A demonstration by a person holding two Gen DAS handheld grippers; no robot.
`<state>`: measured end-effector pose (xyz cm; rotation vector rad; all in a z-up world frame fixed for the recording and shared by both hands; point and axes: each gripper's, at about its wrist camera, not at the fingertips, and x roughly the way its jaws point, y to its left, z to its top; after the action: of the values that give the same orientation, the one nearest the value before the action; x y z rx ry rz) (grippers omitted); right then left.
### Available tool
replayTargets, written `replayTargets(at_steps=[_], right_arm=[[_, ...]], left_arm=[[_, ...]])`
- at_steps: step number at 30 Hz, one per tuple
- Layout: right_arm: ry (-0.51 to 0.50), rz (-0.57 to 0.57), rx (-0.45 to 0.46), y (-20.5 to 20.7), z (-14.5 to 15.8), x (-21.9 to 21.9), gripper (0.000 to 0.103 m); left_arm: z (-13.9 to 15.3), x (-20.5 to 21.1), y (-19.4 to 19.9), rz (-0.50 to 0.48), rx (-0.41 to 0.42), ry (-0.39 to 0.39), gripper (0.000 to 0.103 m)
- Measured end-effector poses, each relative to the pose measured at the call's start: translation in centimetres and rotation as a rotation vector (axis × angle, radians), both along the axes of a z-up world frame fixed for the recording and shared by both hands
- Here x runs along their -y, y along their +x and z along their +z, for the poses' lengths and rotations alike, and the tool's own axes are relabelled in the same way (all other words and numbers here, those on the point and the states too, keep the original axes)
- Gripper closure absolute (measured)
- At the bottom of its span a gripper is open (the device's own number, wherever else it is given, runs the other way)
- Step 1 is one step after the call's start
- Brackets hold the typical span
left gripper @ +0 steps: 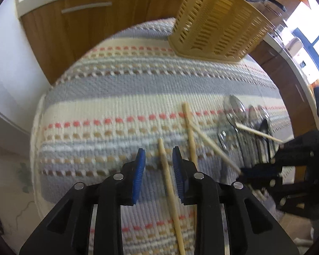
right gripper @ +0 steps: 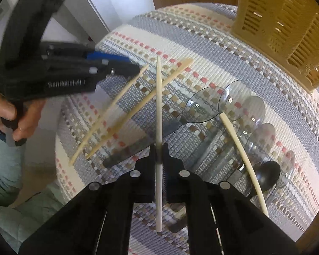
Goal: Organize utensils
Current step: 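Carry both chopsticks to the yellow caddy and drop them in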
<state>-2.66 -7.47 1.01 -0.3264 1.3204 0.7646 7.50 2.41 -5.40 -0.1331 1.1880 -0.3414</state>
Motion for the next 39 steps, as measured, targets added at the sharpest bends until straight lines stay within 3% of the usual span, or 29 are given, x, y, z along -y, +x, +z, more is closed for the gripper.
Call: replayTargets(at_steps=[2, 6, 8, 10, 15, 23, 28, 34, 39], right_arm=[[0.017, -0.002, 0.008, 0.0, 0.7, 0.7, 0.099], [0.048, -0.023, 0.027, 0.0, 1.9, 2.0, 0.099], [0.064, -0.040, 0.041, -0.3, 2.6, 3.0, 0.098], [0.093, -0.062, 0.061, -0.5, 3.4, 3.7, 0.098], [0.186, -0.113, 0.146, 0.0, 7.2, 6.5, 0.099], [0.367, -0.228, 0.386, 2.0, 15.3, 10.6, 0.099], [0.472, -0.318, 0.534, 4.7, 19.6, 12.4, 0.099], [0.566, -0.406, 0.715, 8.0, 23.3, 14.4, 0.099], [0.536, -0.488, 0.863, 11.3, 23.0, 14.9, 0.098]], left_arm=[[-0.3, 0.7, -0.4, -0.016, -0.015, 0.025, 0.078], [-0.4, 3.5, -1.3, -0.060, 0.025, 0.210, 0.079], [-0.5, 4.6, -1.6, -0.071, 0.049, 0.312, 0.098], [-0.1, 4.9, -1.8, -0.082, 0.051, 0.272, 0.099], [4.3, 4.3, -2.1, -0.043, 0.206, 0.142, 0.099], [17.0, 5.0, -1.4, -0.011, 0.567, -0.043, 0.099], [22.6, 6.2, 0.5, 0.021, 0.762, -0.094, 0.099], [24.8, 7.3, 4.7, 0.054, 0.870, -0.154, 0.099], [24.8, 7.3, 7.5, 0.090, 0.965, -0.218, 0.099]])
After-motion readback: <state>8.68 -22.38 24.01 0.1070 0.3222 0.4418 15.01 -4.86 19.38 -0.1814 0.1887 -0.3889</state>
